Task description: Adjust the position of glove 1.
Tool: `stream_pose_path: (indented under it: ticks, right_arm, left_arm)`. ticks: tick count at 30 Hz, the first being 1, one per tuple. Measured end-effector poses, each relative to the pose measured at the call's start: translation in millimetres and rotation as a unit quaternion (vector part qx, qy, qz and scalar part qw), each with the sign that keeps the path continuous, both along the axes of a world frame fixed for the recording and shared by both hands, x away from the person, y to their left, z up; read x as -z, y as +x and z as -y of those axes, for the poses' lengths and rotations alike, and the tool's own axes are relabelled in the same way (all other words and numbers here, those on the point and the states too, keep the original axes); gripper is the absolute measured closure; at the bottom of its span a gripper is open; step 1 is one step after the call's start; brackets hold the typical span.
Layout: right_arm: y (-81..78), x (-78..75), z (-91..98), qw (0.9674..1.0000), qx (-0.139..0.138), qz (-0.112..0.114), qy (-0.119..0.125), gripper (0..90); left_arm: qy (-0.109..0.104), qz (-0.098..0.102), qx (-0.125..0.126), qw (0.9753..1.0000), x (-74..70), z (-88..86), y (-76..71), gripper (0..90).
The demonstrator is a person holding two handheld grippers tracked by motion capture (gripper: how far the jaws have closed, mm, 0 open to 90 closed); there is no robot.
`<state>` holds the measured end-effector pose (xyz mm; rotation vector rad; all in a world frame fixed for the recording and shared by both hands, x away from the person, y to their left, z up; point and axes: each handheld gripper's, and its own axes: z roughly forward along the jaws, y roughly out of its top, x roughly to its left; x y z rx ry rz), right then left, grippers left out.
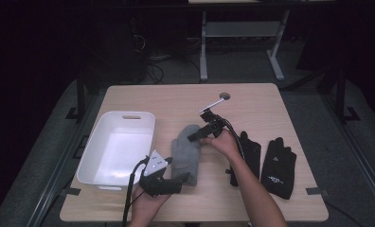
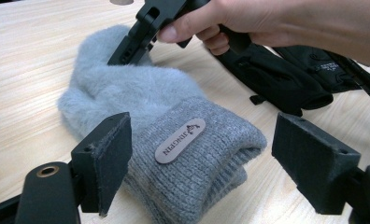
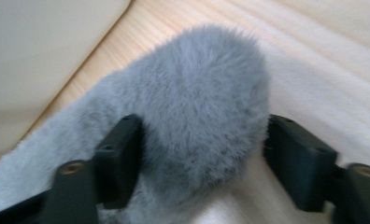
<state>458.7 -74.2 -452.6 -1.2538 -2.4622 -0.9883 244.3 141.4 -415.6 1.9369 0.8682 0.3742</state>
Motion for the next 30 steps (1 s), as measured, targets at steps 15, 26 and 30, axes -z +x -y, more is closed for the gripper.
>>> stream_pose_path:
  ticks: [15,26,30]
  right_arm:
    - [-11.8,-12.2,6.0,0.9987,-0.043,0.029,-0.005,73.1]
    - [-27.0,-27.4,42.6,0.9966,-0.056,0.058,-0.016,75.7]
    - [-31.8,-29.3,57.1,0.9957,-0.051,0.072,-0.027,75.7]
  left_arm:
    - [-0.011,-0.018,0.005,0.9998,0.4,-0.1,1.3,20.7]
    - [-0.022,-0.053,0.014,0.9982,-1.8,4.9,13.3,22.1]
    - [-0.034,-0.079,0.017,0.9962,-1.6,8.1,22.0,22.6]
